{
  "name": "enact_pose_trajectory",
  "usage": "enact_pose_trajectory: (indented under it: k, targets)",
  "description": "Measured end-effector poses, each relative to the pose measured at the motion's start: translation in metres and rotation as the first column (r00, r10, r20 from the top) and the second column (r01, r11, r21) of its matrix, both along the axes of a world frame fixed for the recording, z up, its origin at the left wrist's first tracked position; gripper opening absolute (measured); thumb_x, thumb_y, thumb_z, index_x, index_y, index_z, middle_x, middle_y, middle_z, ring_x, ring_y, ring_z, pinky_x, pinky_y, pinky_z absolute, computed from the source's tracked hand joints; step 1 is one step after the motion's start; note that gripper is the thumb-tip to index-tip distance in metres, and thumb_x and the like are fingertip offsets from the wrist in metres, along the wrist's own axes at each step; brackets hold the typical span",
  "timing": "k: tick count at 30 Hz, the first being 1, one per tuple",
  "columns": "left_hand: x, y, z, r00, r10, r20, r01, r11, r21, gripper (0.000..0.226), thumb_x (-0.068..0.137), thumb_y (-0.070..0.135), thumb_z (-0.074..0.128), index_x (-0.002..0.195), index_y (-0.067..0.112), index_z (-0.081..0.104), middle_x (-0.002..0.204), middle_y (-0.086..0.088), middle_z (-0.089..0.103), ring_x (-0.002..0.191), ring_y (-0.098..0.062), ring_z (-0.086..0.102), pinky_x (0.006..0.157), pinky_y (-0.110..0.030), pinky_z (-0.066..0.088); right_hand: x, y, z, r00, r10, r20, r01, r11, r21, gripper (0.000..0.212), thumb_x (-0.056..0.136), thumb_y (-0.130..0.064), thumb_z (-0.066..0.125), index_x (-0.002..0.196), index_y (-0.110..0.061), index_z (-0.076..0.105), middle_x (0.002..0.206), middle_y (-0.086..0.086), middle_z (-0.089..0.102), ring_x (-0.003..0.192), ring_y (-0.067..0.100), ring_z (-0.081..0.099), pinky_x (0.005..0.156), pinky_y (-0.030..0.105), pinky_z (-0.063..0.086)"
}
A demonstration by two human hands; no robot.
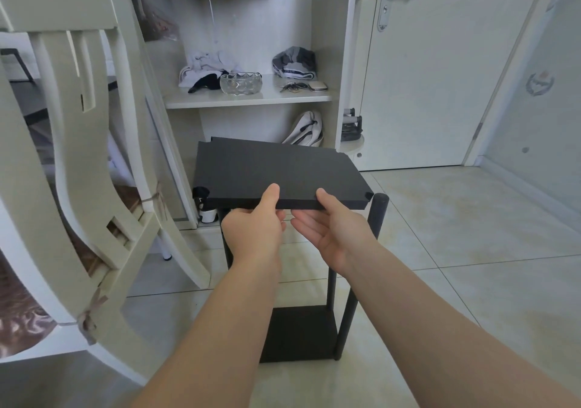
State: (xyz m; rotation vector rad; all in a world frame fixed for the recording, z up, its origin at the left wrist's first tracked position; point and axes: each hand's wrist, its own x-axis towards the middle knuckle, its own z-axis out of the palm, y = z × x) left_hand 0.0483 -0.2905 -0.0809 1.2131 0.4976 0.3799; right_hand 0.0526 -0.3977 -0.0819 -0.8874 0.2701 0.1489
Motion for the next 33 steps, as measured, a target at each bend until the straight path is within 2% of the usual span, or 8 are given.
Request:
enact_pose_trajectory:
  k: [4,10,14,16,21,24,33]
  targets:
    - [-0.002,-0.001,-0.002,1.000,-0.010,-0.028,0.010,1.000,0.005,0.021,0.084,0.030,0.079,0.081,0.013,0.067,0.069,0.001,0.069,0.057,-0.006,0.066,0.065,-0.028,0.061,-0.001,-0.001,-0.004,0.999,-0.017,-0.035,0.017,1.000,0.004,0.026,0.099,-0.016,0.066,0.117,0.001,0.061,0.091,0.024,0.075,0.083,0.031,0.077,0.059,0.032,0.062]
    - [0.001,-0.007,-0.007,0.998,-0.020,-0.051,0.019,1.000,-0.017,0.020,0.084,0.030,0.080,0.083,0.014,0.067,0.072,0.000,0.070,0.066,-0.012,0.069,0.067,-0.029,0.061,-0.001,-0.007,-0.006,0.996,-0.056,-0.064,0.056,0.998,-0.001,0.025,0.097,-0.014,0.068,0.115,0.001,0.061,0.094,0.027,0.074,0.080,0.031,0.077,0.059,0.034,0.062]
    - [0.008,-0.014,-0.009,0.997,-0.048,-0.056,0.045,0.997,-0.065,0.025,0.085,0.027,0.079,0.102,0.013,0.068,0.088,-0.005,0.074,0.073,-0.014,0.070,0.066,-0.028,0.060,0.001,-0.014,-0.007,0.993,-0.086,-0.075,0.084,0.996,-0.020,0.023,0.097,-0.014,0.068,0.112,0.002,0.061,0.096,0.027,0.074,0.079,0.031,0.077,0.058,0.034,0.062]
    - [0.011,-0.018,-0.011,0.995,-0.070,-0.072,0.064,0.995,-0.082,0.027,0.085,0.028,0.079,0.105,0.013,0.068,0.094,-0.005,0.074,0.076,-0.014,0.071,0.064,-0.026,0.060,0.002,-0.018,-0.008,0.992,-0.096,-0.077,0.094,0.995,-0.037,0.022,0.098,-0.014,0.067,0.111,0.002,0.061,0.096,0.027,0.073,0.079,0.031,0.077,0.059,0.034,0.063]
    - [0.017,-0.025,-0.017,0.989,-0.098,-0.109,0.086,0.990,-0.110,0.027,0.085,0.030,0.079,0.101,0.012,0.066,0.098,-0.005,0.073,0.078,-0.014,0.072,0.067,-0.027,0.061,0.005,-0.027,-0.011,0.988,-0.120,-0.093,0.113,0.991,-0.073,0.018,0.097,-0.014,0.068,0.106,0.000,0.061,0.101,0.028,0.072,0.081,0.032,0.077,0.061,0.036,0.064]
    - [0.018,-0.031,-0.019,0.985,-0.132,-0.107,0.118,0.985,-0.127,0.025,0.085,0.029,0.079,0.097,0.013,0.065,0.098,-0.006,0.073,0.080,-0.015,0.073,0.069,-0.028,0.061,0.006,-0.033,-0.014,0.986,-0.143,-0.090,0.137,0.988,-0.073,0.019,0.097,-0.014,0.068,0.109,-0.001,0.061,0.096,0.026,0.075,0.081,0.032,0.077,0.062,0.036,0.064]
    - [0.019,-0.031,-0.022,0.963,-0.228,-0.146,0.193,0.956,-0.219,0.029,0.087,0.027,0.079,0.106,0.010,0.065,0.100,-0.008,0.074,0.084,-0.016,0.073,0.077,-0.029,0.062,0.007,-0.039,-0.021,0.985,-0.155,-0.080,0.145,0.983,-0.111,0.021,0.098,-0.013,0.067,0.112,0.001,0.062,0.091,0.022,0.076,0.083,0.032,0.077,0.063,0.036,0.064]
